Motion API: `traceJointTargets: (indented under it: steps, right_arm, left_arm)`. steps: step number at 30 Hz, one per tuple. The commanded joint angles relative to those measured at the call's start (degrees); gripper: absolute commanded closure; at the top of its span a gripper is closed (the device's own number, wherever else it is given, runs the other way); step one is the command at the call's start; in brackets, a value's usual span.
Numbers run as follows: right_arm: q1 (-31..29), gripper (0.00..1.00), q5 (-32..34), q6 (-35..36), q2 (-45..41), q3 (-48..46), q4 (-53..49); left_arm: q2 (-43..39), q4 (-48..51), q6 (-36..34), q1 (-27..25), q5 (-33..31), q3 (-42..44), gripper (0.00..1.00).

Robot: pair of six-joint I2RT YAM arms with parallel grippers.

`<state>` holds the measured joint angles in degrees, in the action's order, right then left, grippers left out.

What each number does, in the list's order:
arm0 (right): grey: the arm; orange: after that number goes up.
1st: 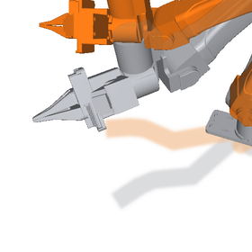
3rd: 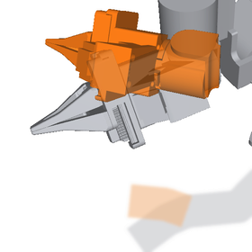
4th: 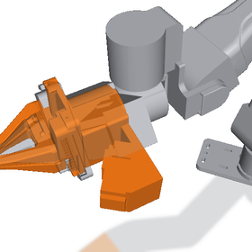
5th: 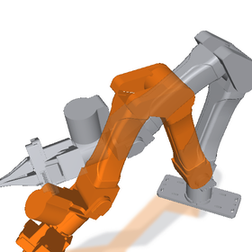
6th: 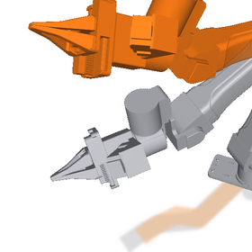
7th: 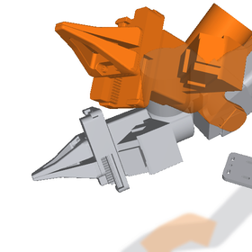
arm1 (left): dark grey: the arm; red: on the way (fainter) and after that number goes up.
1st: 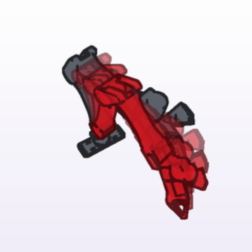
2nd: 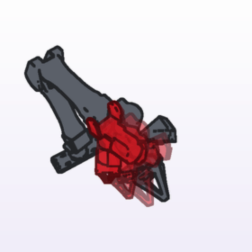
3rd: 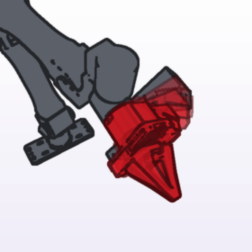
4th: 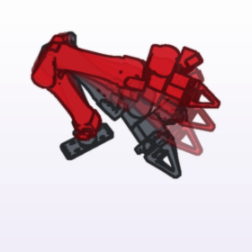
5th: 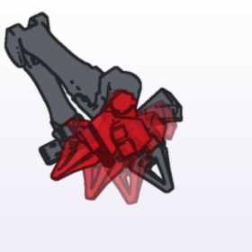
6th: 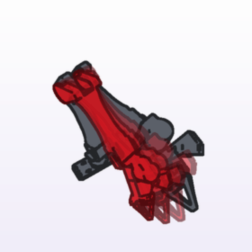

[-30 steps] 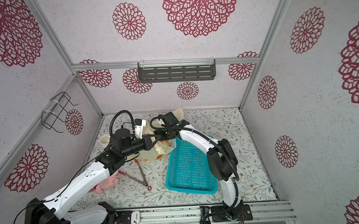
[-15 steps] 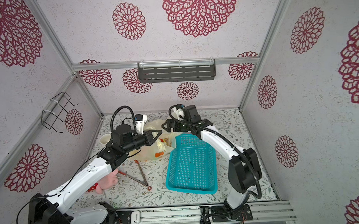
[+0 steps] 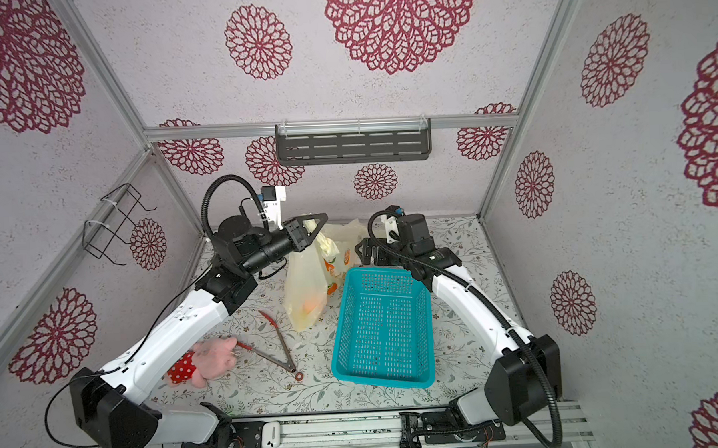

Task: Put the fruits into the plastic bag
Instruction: 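Open the right gripper in the bag while the left gripper lowers the bag, then release the bag with the left gripper and withdraw both grippers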

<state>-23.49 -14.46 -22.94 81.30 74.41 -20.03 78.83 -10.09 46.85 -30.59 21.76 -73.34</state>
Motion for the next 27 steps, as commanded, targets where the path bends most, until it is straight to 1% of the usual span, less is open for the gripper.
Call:
traceJointTargets:
  steps: [1,5,9,13,14,15,16,18,19,20,21,24,27]
  right_arm:
    - [0.59,0.01,1.75,1.58,-2.49,-0.82,-0.77]
    - [0.64,0.01,2.11,1.66,-2.54,-1.79,-1.23]
    - [0.66,0.01,3.27,1.36,-2.63,-2.65,-0.97]
    - [0.93,0.01,5.24,0.80,-2.37,-2.98,-0.95]
    - [1.05,0.01,5.68,0.60,-2.43,-3.00,-0.91]
    - [1.23,0.01,6.18,0.45,-2.53,-3.05,-0.92]
    - [1.46,0.01,6.50,0.27,-2.76,-3.20,-0.97]
    - [2.07,0.01,7.10,0.18,-3.28,-3.52,-0.88]
    - [2.45,0.01,7.45,0.08,-3.54,-3.64,-1.03]
    - [2.84,0.01,7.75,0.09,-3.78,-3.88,-1.17]
    - [3.32,0.01,7.86,0.11,-4.24,-4.20,-1.29]
    - [4.94,0.01,8.29,-0.15,-5.44,-5.28,-1.29]
    - [6.49,0.01,10.10,-1.25,-6.79,-6.09,-1.33]
  left_arm:
    - [-2.16,0.55,-1.45,0.27,-3.17,3.81,1.00]
    - [-3.68,1.68,-0.85,0.27,-6.02,10.34,1.00]
    - [-5.60,2.74,-0.97,0.26,-11.20,16.10,1.00]
    - [-5.07,3.52,-2.09,0.25,-13.96,17.76,1.00]
    - [-4.55,4.07,-2.53,0.27,-14.04,17.26,0.95]
    - [-4.02,4.69,-2.70,0.27,-14.02,16.58,0.88]
    - [-3.65,5.15,-2.90,0.27,-13.82,15.91,0.77]
    - [-3.25,5.18,-3.66,0.26,-13.15,14.71,0.42]
    - [-3.33,5.09,-4.22,0.27,-12.79,14.18,0.29]
    - [-3.57,5.10,-5.07,0.27,-12.01,13.57,0.12]
    - [-3.99,5.43,-5.96,0.22,-11.40,12.83,0.02]
    - [-6.36,9.18,-8.09,0.26,-11.19,10.34,0.02]
    - [-9.89,15.74,-8.93,0.26,-14.13,7.97,0.02]
